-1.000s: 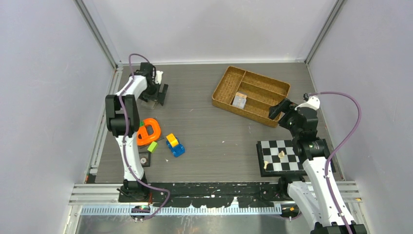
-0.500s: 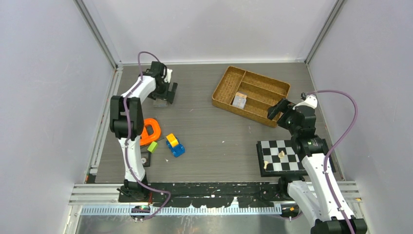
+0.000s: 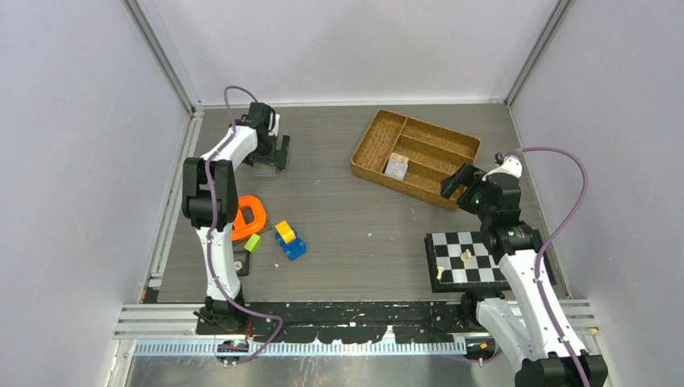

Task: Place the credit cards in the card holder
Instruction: Pick up the card holder from the corner of the board.

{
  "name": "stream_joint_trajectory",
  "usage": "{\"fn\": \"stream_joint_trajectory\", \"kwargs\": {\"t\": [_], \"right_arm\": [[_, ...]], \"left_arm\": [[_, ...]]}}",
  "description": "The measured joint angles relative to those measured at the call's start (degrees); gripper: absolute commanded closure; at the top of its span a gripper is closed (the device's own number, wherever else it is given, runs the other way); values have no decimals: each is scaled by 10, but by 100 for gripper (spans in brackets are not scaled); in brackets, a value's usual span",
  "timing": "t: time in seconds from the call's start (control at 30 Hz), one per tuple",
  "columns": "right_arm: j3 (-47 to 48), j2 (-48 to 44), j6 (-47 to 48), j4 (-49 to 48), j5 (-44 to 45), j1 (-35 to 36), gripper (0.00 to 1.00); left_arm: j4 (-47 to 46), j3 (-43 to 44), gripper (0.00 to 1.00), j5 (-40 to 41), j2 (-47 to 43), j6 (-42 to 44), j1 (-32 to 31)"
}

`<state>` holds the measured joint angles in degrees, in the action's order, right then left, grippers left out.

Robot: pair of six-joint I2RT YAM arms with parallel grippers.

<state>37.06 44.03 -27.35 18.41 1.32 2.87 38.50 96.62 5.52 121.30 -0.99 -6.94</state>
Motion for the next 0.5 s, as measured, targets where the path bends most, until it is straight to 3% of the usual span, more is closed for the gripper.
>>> {"fn": "stream_joint_trajectory", "kwargs": {"t": [0.5], "right_arm": [[0,3,0,0,-2,0,7]], "left_arm": [[4,8,3,4,30,-3,2]]}}
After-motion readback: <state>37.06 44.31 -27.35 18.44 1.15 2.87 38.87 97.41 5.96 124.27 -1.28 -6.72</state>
